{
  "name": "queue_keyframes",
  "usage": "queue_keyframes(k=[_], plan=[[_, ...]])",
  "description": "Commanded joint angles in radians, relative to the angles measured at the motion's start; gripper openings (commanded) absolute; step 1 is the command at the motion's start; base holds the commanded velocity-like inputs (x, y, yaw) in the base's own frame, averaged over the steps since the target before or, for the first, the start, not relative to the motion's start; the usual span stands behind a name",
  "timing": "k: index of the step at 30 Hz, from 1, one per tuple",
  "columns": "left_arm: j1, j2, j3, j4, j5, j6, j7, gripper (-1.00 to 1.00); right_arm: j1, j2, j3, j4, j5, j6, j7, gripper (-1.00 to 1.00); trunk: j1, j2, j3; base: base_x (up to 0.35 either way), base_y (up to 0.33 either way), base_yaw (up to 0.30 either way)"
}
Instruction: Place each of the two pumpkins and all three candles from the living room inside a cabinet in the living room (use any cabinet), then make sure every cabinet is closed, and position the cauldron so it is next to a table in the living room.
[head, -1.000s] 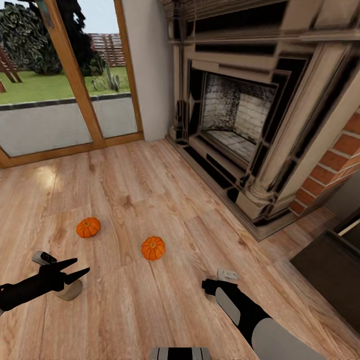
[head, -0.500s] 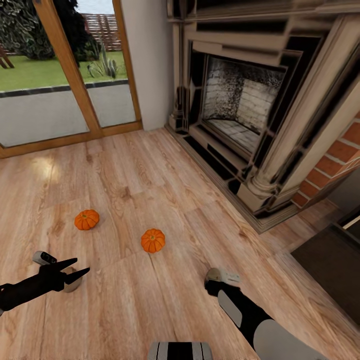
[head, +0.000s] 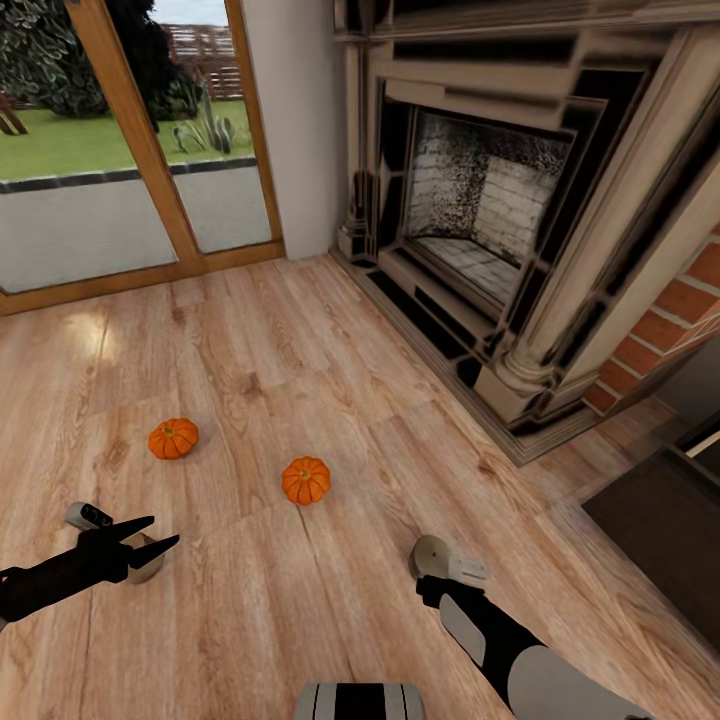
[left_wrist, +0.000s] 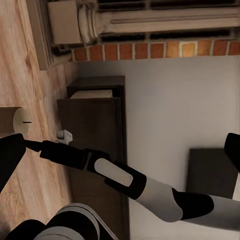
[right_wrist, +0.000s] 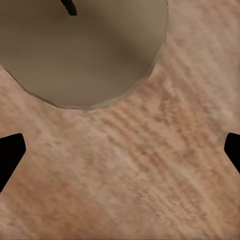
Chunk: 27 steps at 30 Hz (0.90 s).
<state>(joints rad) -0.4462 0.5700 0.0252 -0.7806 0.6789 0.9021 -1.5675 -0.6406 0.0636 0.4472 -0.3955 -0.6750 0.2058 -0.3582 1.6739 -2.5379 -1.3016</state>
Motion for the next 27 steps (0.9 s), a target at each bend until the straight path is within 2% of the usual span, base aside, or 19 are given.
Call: queue_keyframes(k=[1,9,27], plan=[[0.0,0.0,-0.001,0.0,0.001,0.011,-0.003,1.0,-0.001,-0.001,0.008,-0.002,-0.006,0.004,-0.007,1.0,0.0,0.0,-0.001,0.0,0.0,0.0],[0.0,0.0,-0.001,0.0,0.0,0.011,-0.003,1.0,-0.001,-0.001,0.01,-0.003,-0.003,0.004,0.046,1.0,0.0,0.0,-0.001,0.0,0.0,0.0],[0.0,-0.001,-0.001,0.0,-0.001,0.009,-0.003,1.0,-0.001,-0.002,0.009,-0.003,-0.005,0.003,0.051,1.0,0.0,0.0,-0.001,0.044,0.012,0.0]])
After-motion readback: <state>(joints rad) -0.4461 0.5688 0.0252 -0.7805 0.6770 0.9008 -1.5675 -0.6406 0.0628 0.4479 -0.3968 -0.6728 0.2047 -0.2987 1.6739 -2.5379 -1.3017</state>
